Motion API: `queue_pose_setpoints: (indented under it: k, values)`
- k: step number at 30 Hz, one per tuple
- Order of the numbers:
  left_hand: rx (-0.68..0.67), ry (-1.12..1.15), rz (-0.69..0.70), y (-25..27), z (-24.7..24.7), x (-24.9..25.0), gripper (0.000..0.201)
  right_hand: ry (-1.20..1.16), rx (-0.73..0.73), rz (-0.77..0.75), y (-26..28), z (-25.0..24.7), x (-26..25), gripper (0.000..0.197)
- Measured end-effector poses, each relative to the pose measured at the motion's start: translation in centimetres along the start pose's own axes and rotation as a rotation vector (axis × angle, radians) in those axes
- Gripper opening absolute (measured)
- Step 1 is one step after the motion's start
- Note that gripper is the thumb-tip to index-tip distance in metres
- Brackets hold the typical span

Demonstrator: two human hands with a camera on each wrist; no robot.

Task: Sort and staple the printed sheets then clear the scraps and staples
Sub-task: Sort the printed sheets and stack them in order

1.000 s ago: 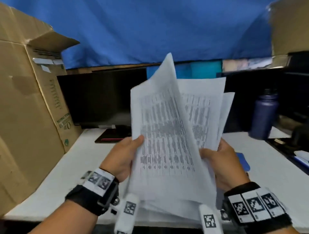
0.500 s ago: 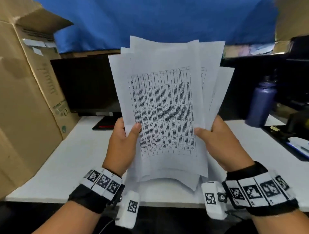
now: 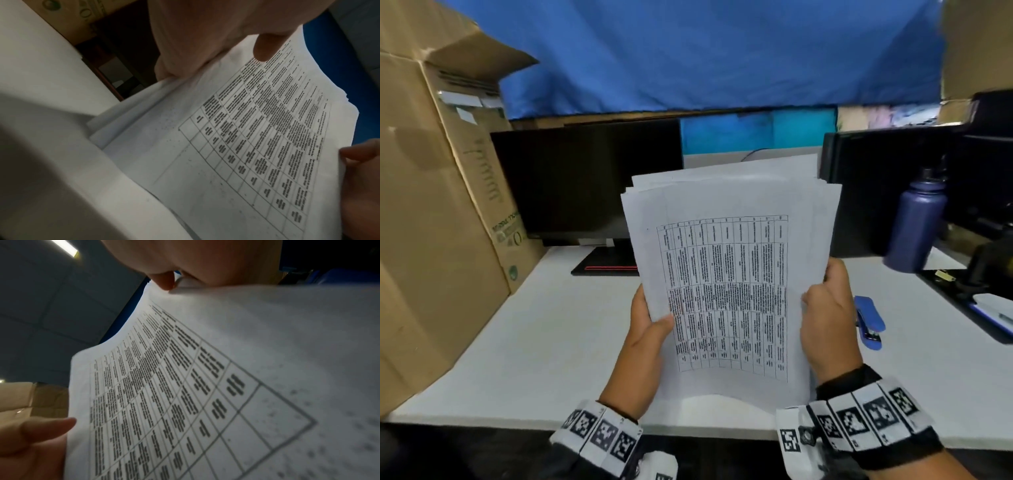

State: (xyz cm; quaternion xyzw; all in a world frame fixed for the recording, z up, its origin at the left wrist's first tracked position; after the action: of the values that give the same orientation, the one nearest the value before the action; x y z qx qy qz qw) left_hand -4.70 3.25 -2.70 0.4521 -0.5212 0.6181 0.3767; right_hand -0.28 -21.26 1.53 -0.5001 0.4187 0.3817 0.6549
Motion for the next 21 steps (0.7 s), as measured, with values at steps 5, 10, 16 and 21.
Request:
queue_pose_setpoints:
  k: [5, 10, 16, 21]
  values:
    - [0.152, -0.148, 0.020, 0.0, -0.8, -0.2, 0.043, 0.158, -0.042, 0.012, 0.5, 0.9, 0.3, 0.043]
    - [0.188, -0.180, 0.081, 0.1, -1.2, 0.7, 0.041, 0.159, 0.026, -0.066, 0.5, 0.1, 0.2, 0.026]
    - [0.021, -0.185, 0.262, 0.6, 0.4, 3.3, 0.073, 0.094, -0.010, -0.223, 0.8, -0.1, -2.2, 0.058]
    - [0.140, -0.249, 0.370, 0.3, 0.4, 5.4, 0.075, 0.164, -0.102, -0.301, 1.6, 1.6, -3.8, 0.073]
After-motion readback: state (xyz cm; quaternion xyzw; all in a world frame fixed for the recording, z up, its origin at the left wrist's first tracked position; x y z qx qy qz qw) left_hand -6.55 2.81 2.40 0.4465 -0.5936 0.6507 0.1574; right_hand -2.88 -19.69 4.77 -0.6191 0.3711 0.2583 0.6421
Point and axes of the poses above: each hand's wrist, its own y-axis away from the middle knuckle, its own z-axis out of the palm, x = y × z, the point moved 7 cm from there along -y, towards the middle knuckle, and after that the axes turned 3 degrees about z, right-handed, at the moved point
